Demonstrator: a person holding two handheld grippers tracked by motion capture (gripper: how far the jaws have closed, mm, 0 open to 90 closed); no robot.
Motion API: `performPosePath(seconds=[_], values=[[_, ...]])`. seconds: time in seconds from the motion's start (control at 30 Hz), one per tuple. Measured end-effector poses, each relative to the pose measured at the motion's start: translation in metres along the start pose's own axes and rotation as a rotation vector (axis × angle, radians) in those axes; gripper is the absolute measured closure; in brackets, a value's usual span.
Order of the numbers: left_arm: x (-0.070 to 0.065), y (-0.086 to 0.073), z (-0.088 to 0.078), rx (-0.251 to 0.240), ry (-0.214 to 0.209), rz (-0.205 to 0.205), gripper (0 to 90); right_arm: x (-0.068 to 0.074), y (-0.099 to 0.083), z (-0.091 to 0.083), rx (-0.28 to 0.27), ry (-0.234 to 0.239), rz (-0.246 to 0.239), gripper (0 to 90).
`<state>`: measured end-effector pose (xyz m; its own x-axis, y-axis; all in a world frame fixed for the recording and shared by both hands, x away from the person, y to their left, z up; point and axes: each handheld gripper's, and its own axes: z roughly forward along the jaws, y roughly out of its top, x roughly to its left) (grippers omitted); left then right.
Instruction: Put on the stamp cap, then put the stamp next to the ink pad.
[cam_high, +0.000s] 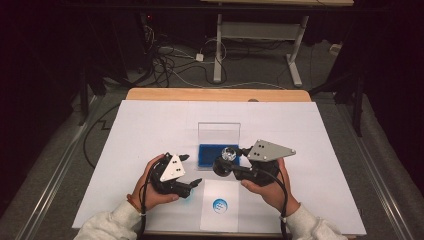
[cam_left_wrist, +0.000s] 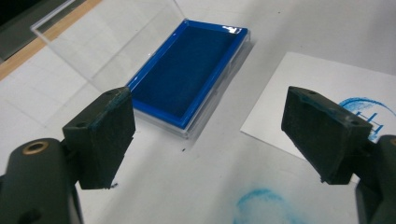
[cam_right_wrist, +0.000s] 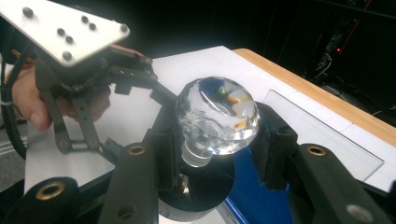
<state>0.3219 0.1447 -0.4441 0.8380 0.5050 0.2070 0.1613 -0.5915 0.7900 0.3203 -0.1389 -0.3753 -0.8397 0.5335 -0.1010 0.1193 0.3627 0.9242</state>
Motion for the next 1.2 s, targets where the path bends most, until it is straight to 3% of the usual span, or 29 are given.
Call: performPosePath(seconds=[0.47,0.8,0.97,1.2], values=[[0.013,-0.032,-0.030,0.023,0.066,-0.046,17.3,-0.009,-0.004,-0.011,0.011,-0.030,0.008,58.0],[0.009,-0.056,-0.042,0.045,0.082,-0.073,17.3,-0.012,-0.008,-0.018,0.026,-0.050,0.003,57.9],[0.008,-0.062,-0.050,0.032,0.103,-0.109,17.3,-0.017,-0.009,-0.025,0.029,-0.065,0.011,57.9],[0.003,-0.070,-0.055,0.058,0.101,-0.122,17.3,-0.030,-0.011,-0.033,0.043,-0.123,0.013,57.9]])
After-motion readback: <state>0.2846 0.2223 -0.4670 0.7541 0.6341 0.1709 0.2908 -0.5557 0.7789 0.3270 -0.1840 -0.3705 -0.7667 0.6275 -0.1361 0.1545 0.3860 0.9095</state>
